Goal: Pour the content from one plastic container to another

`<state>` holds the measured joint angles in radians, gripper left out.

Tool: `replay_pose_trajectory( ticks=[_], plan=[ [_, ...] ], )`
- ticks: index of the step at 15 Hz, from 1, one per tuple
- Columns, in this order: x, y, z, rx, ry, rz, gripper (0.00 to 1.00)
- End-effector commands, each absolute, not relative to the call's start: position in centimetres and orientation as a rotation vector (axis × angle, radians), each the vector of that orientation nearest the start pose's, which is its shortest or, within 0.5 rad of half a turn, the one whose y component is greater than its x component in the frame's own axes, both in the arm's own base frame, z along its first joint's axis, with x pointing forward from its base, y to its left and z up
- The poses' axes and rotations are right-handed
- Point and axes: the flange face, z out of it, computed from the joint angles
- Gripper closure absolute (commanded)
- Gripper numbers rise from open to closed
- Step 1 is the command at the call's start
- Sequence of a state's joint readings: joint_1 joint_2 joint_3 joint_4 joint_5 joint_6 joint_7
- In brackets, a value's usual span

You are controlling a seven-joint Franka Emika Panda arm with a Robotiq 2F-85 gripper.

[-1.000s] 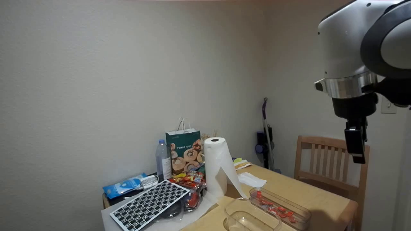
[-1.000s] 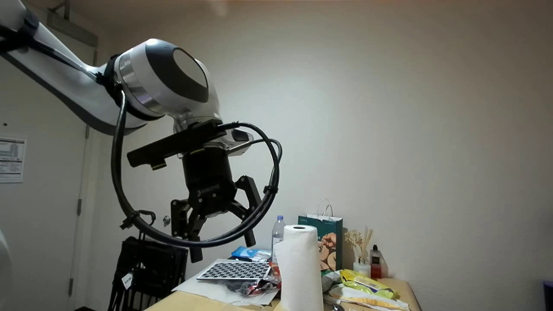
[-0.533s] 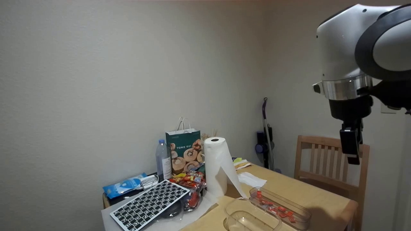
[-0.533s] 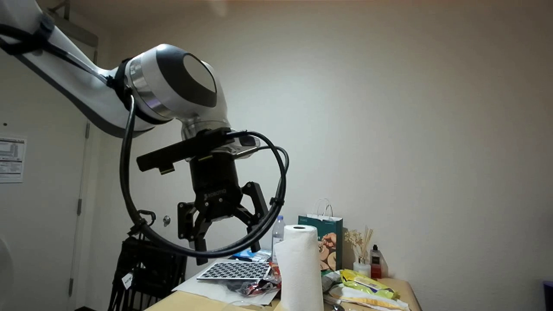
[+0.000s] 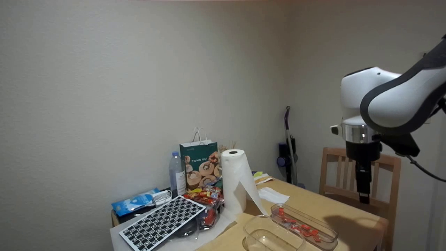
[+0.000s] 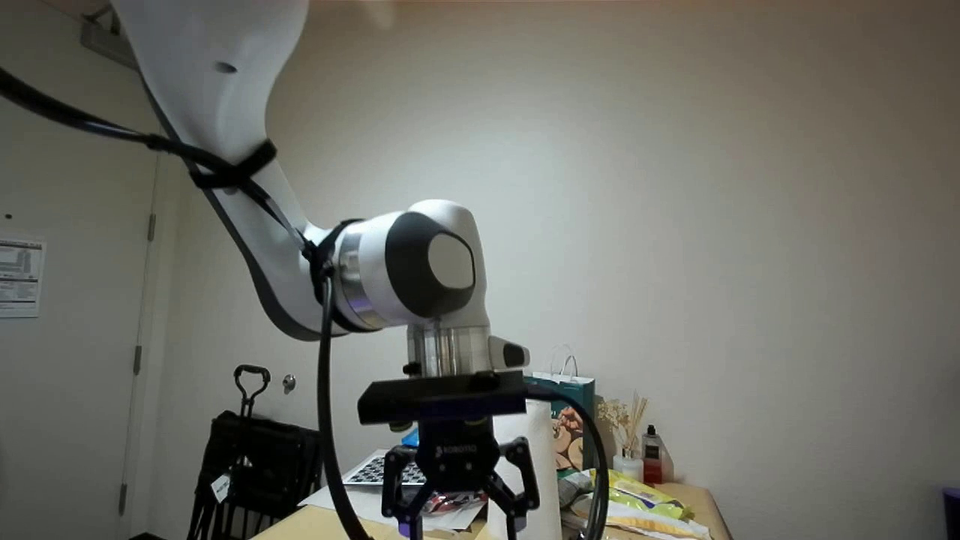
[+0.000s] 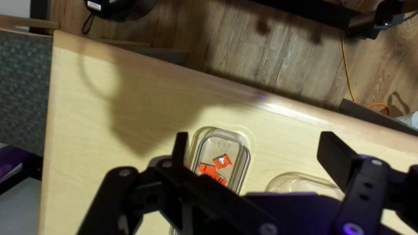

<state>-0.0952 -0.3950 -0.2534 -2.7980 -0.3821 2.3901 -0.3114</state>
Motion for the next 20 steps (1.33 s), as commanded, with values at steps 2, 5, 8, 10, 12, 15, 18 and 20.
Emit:
replay_pose_trajectory(
  ticks=[2,5,8,10,12,15,18,20],
  plan=[
    [34.4,-12.2,29.4,-3.25,-0.443,0.155,0.0],
    [34.7,-12.3,28.8,-3.248,-0.448,0.173,0.0],
    [35.1,-12.6,27.8,-3.209,-0.468,0.144,0.0],
    [35.7,-13.2,26.3,-3.186,-0.507,0.118,0.0],
    [36.9,-14.4,24.2,-3.16,-0.65,0.082,0.0],
    [39.4,-15.6,21.4,-3.148,-0.76,0.061,0.0],
    [39.2,-15.1,21.9,-3.164,-0.724,0.081,0.0],
    [40.4,-15.2,20.8,-3.164,-0.745,0.107,0.0]
  ],
)
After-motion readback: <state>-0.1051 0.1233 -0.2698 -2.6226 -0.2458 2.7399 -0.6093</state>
